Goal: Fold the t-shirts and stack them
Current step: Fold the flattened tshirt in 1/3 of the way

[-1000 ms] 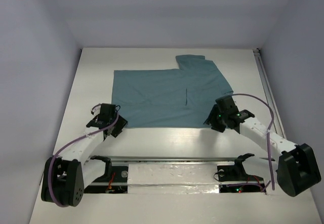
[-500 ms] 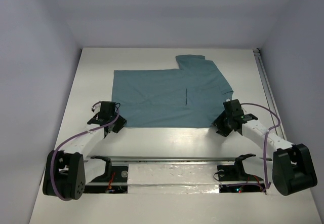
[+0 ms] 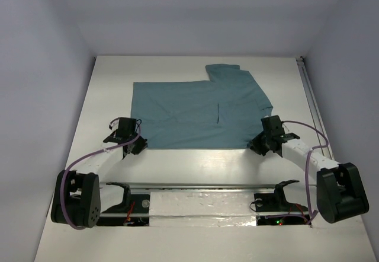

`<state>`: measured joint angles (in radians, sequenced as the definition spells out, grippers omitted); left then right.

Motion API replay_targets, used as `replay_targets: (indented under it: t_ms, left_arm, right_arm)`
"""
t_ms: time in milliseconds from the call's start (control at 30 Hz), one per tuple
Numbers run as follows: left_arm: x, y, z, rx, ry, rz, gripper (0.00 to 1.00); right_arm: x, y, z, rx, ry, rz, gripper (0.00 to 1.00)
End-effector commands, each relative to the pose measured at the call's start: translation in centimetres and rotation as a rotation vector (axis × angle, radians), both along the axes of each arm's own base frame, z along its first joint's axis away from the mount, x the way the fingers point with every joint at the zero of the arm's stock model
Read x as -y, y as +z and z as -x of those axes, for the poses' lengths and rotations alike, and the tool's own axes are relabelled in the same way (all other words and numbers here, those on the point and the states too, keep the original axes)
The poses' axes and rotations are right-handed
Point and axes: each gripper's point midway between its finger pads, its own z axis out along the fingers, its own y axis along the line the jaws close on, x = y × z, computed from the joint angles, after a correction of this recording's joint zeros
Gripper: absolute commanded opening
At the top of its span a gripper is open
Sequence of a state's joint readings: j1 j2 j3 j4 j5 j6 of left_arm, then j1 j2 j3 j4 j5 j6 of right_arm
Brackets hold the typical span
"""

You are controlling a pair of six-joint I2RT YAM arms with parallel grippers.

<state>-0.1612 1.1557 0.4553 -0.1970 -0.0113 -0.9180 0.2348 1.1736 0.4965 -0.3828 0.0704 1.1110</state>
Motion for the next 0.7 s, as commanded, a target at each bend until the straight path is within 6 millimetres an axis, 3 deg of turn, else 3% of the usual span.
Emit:
replay_targets:
  t_ms: [0,67,233,300,400,533,667]
  left_arm:
    - [-0.6,0.0,0.0,-0.007,-0.009,-0.037,0.0]
    - [-0.6,0.1,0.0,-0.007,-0.012,-0.037,0.0]
    - [-1.4,0.5,1.3,-0.031,-0.026,-0.079,0.0]
    - [-1.4,0.7,1.8,-0.031,-0.027,-0.078,0.0]
    - [-0.3,1.5,2.3,-0.04,-0.041,-0.022,0.0]
    - [1.7,2.0,4.2,-0.11,-0.124,0.016,0.0]
    - [2.1,3.5,4.3,-0.099,-0.113,0.01,0.0]
  right_arm:
    - [1.0,-1.4,0.0,-0.027,-0.038,0.042,0.22]
    - [0.9,-1.5,0.1,-0.03,-0.034,0.037,0.0]
    - [0.4,0.5,1.0,0.013,0.031,0.013,0.0]
    - [0.2,1.1,2.3,-0.006,0.073,0.006,0.0]
    - [-0.8,2.3,4.2,-0.012,0.136,-0.051,0.0]
    - [-0.4,3.2,6.8,-0.044,0.17,-0.045,0.0]
    - [-0.3,3.7,9.0,-0.08,0.196,-0.059,0.0]
